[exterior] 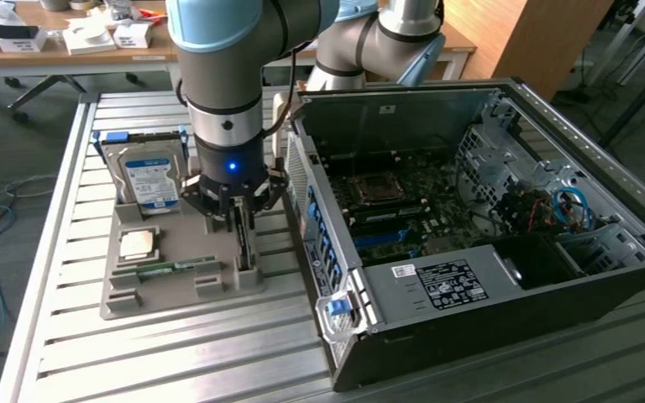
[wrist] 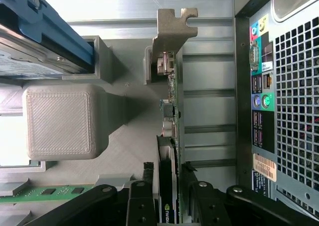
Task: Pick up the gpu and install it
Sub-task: 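Pick up the gpu and move the gpu toward the slot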
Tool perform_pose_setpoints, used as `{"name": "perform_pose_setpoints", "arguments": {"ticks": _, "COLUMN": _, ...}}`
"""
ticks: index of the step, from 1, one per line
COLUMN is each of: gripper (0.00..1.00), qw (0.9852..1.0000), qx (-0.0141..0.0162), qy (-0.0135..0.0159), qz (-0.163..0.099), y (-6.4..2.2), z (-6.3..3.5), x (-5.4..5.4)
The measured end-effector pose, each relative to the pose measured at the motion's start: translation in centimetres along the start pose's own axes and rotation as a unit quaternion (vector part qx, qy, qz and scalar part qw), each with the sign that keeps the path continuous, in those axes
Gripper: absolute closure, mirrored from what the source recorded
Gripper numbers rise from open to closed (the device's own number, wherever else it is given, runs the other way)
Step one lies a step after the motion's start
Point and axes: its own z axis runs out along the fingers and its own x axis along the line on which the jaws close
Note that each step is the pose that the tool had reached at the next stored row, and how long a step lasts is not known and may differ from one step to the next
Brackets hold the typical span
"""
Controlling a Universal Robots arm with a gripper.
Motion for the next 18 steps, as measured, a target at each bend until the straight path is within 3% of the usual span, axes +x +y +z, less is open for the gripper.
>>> {"name": "perform_pose_setpoints", "arguments": {"ticks": 1, "gripper": 0.65, "qw": 1.0000, "qx": 0.0000, "qy": 0.0000, "qz": 0.000, "y": 0.00, "z": 0.00, "x": 0.00}}
{"name": "perform_pose_setpoints", "arguments": {"ticks": 18, "gripper": 0.65, "qw": 1.0000, "qx": 0.0001, "qy": -0.0002, "qz": 0.005, "y": -0.05, "z": 0.00, "x": -0.03}}
